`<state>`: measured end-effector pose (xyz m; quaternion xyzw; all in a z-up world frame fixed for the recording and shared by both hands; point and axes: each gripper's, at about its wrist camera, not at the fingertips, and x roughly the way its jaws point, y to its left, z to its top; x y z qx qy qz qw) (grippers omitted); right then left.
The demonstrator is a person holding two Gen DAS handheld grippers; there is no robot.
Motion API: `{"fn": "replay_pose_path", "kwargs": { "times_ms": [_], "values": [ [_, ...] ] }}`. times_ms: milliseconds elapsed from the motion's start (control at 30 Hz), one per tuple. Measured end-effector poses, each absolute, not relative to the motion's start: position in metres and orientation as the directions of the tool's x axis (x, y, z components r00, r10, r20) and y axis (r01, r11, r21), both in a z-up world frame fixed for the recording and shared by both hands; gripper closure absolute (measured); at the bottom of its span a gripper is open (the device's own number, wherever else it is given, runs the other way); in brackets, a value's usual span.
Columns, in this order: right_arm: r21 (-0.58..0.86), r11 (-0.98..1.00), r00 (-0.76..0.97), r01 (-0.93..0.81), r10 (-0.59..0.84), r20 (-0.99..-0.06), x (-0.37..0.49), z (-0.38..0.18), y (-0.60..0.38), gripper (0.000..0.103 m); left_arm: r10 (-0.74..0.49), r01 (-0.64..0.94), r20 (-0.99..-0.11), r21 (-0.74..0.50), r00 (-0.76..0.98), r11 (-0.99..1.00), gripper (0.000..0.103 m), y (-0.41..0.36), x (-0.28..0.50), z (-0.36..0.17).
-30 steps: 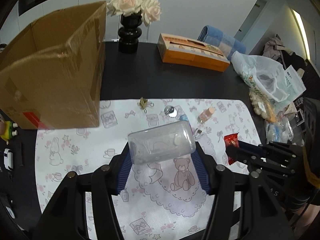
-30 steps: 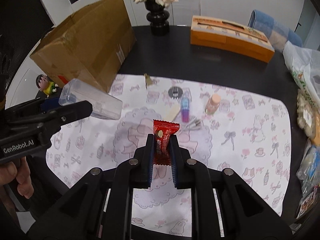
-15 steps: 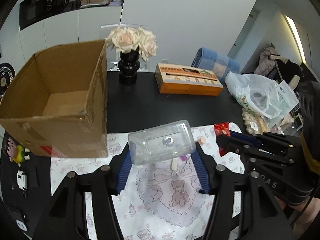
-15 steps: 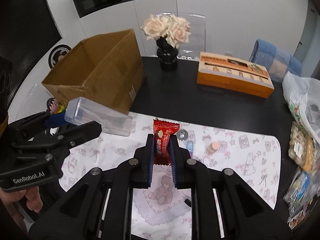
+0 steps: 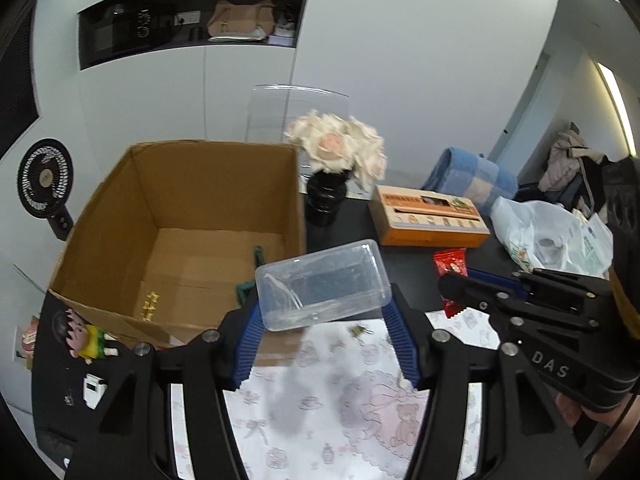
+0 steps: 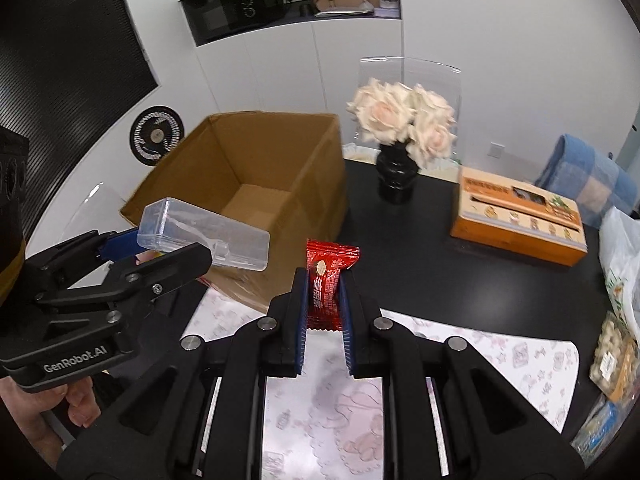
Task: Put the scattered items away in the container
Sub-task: 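Carry the clear plastic box and red candy packet over the cardboard box with both tools, then open both tools to drop the clear box and candy packet into the box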
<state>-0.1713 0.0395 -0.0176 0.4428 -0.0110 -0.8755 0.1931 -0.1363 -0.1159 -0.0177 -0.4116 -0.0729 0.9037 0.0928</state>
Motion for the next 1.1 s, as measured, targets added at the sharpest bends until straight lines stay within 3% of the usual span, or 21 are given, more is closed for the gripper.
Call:
{"fn": "replay_pose_path", "kwargs": {
  "times_ms": [400,1100],
  "values": [
    [0.144,-0.881,-0.461,0.450,-0.367,-0.808,-0.223,-0.027,-0.061,0.088,0.109,0.031,-0.760,-0.168,-0.641,-0.985,0.047,-0.208,-0.177,-0.030],
    [0.168,-0.882,-0.342,0.440,-0.337,-0.877,-0.275,-0.068,-0.096,0.088,0.056,0.103,-0.804,-0.145,-0.592,-0.984,0.047,-0.253,-0.206,-0.062]
  ]
}}
